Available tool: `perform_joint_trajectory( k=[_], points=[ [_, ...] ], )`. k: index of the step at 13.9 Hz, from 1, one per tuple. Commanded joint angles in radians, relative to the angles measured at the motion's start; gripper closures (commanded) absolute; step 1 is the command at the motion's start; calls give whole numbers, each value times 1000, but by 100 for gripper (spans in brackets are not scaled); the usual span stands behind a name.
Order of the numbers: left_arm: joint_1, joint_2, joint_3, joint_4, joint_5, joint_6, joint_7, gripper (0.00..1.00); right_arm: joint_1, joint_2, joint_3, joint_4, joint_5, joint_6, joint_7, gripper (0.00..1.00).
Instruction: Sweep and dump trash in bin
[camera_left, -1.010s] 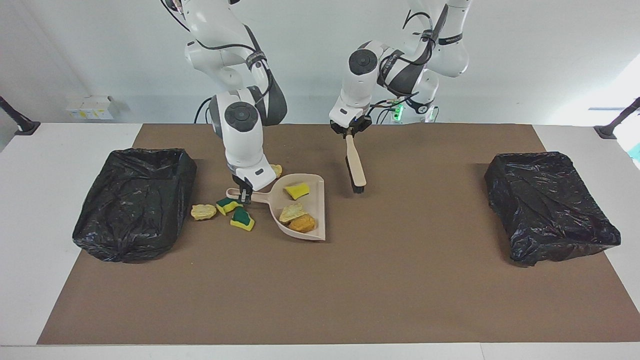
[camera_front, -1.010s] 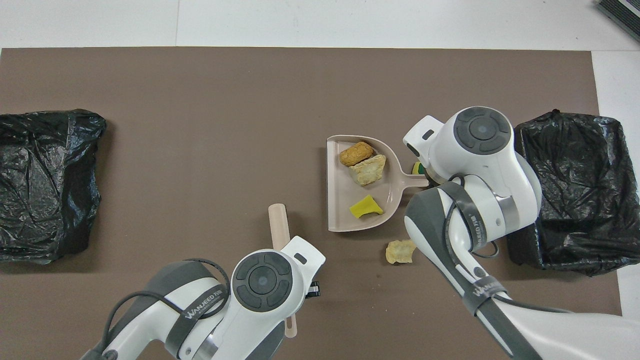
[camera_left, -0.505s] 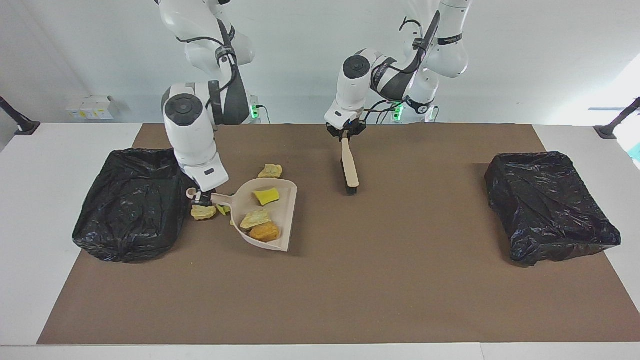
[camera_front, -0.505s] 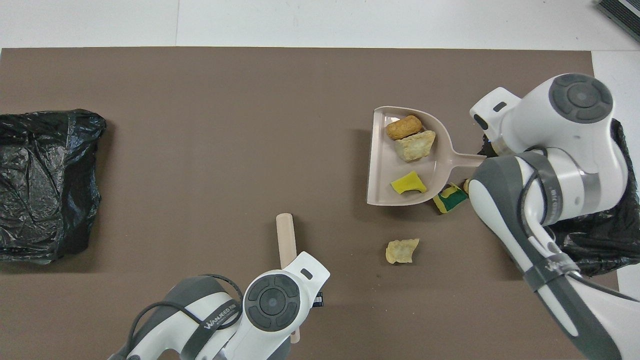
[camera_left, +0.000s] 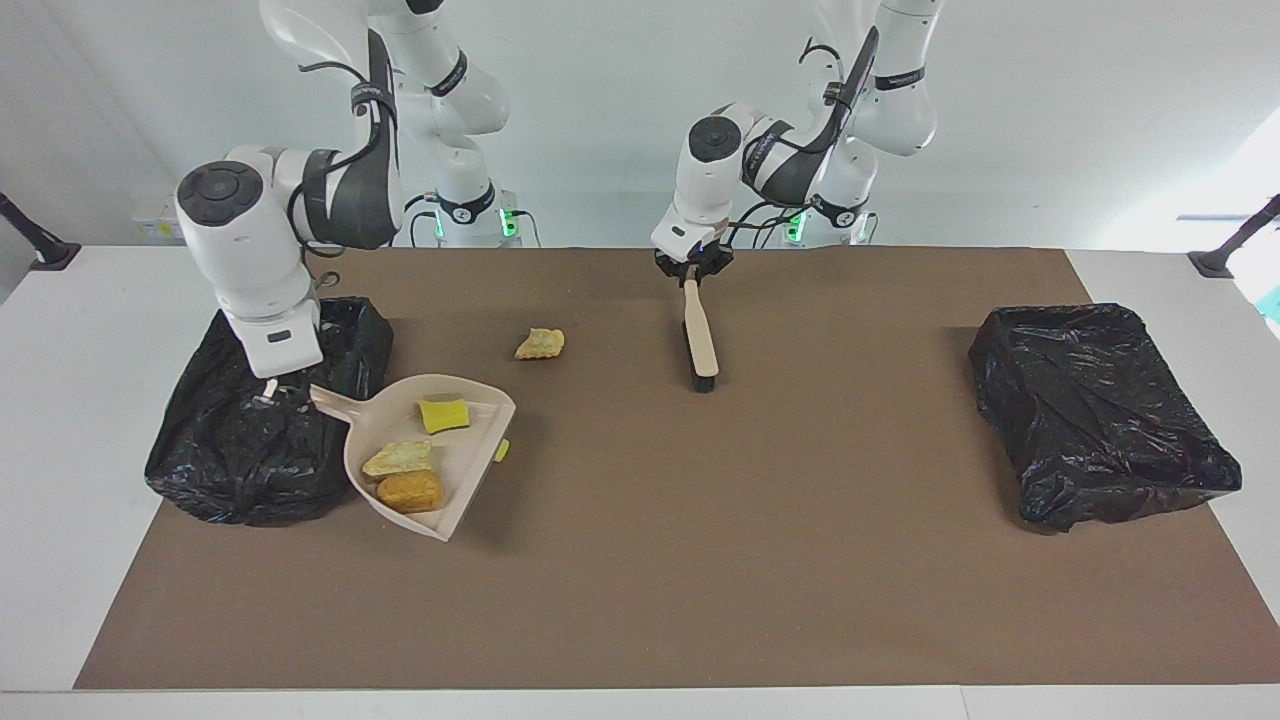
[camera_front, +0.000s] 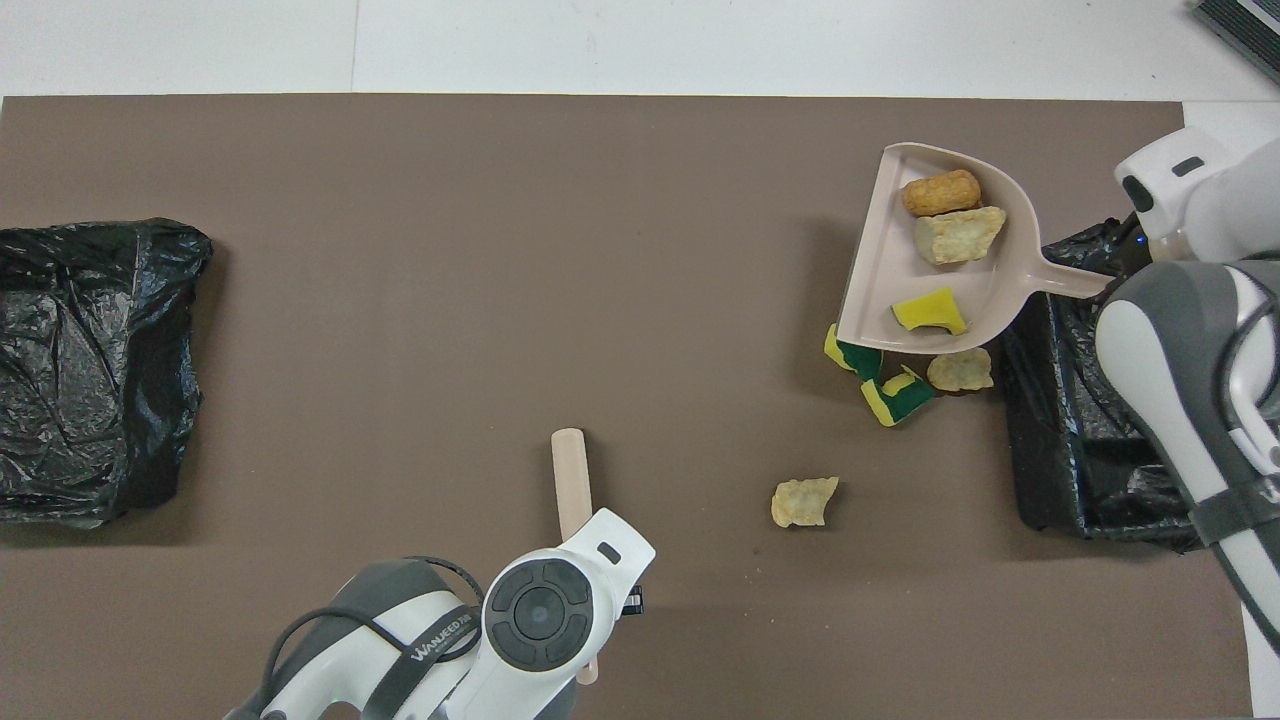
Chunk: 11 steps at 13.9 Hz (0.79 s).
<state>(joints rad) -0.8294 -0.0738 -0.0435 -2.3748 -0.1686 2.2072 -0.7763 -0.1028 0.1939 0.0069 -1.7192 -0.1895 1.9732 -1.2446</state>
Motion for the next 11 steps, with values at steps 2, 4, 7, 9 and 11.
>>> perform_joint_trajectory(
  k=[2,4,7,9,11],
  points=[
    [-14,-17,11,-27,9,31,-17,84,-119,-77,11,13,-97,-33,-90,100],
    [-13,-15,11,-26,6,32,-12,36,-184,-114,11,13,-168,-54,-146,100],
    [-8,-12,11,-21,6,31,-15,7,-251,-148,15,0,-263,-123,-274,100],
    [-2,-11,13,-17,6,23,-20,0,-277,-183,15,-49,-316,-152,-297,100],
    [16,-9,16,8,6,14,-2,0,-270,-244,16,-153,-420,-125,-286,100]
  ],
)
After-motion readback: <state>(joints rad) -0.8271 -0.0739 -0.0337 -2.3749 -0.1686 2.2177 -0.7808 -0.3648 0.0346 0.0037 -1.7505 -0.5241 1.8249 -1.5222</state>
